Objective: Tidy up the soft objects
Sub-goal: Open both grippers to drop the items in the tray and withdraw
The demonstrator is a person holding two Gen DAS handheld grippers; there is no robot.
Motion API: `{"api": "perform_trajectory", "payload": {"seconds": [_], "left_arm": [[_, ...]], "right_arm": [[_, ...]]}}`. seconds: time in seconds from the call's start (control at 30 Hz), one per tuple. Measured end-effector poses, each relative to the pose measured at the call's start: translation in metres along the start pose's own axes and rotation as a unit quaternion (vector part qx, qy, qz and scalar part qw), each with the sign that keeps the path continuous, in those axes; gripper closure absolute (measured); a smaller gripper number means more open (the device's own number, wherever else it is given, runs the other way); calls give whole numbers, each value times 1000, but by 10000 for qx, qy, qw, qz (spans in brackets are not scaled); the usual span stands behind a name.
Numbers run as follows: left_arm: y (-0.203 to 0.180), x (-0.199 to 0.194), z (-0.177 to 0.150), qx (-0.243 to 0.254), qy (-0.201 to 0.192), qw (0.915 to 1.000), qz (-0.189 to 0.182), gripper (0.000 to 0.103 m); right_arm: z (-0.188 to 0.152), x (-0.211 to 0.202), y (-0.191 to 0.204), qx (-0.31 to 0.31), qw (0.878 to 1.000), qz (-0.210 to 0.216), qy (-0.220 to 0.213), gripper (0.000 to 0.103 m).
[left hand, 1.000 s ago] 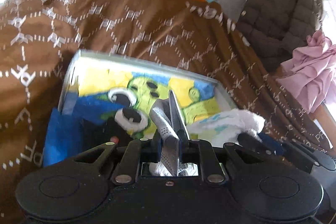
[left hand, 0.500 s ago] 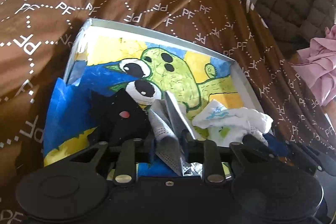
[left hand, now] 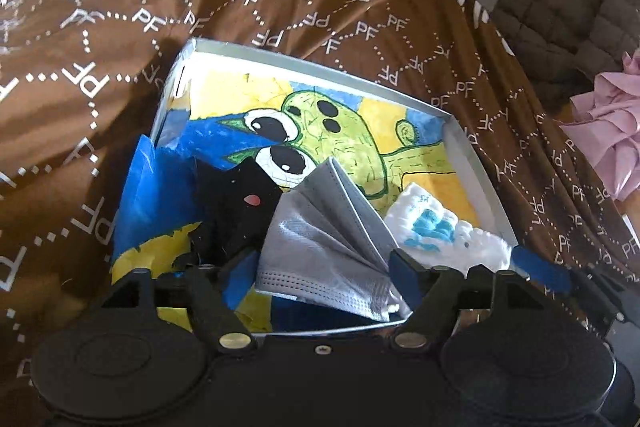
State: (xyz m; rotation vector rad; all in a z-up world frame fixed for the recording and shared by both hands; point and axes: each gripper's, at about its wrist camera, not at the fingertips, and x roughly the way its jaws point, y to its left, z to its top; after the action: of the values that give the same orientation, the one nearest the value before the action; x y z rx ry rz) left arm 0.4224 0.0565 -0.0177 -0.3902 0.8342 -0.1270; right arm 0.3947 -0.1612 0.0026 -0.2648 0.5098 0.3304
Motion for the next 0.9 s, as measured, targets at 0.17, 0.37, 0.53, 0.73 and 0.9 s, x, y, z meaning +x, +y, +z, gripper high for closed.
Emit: {"api": "perform_trajectory", "payload": {"seconds": [0.17, 0.37, 0.53, 0.73, 0.9], "left_arm": [[-7, -16, -6, 120, -208, 9997, 79, 20], [-18, -46, -16, 356, -853, 9956, -149, 7], [-31, -73, -24, 541, -1400, 9886, -119, 1], [-40, -107, -35, 578, -1850, 9810, -121, 1], [-45, -137, -52, 735, -2167, 9734, -83, 1]], "right_arm": [[0, -22, -8, 150, 9995, -18, -270, 21], [4, -57, -20, 414, 9953, -247, -839, 6], [8, -88, -31, 594, 9906, -348, -1179, 0], [8, -125, -34, 696, 9860, -417, -1459, 0], [1, -159, -28, 623, 9836, -466, -1629, 0]]}}
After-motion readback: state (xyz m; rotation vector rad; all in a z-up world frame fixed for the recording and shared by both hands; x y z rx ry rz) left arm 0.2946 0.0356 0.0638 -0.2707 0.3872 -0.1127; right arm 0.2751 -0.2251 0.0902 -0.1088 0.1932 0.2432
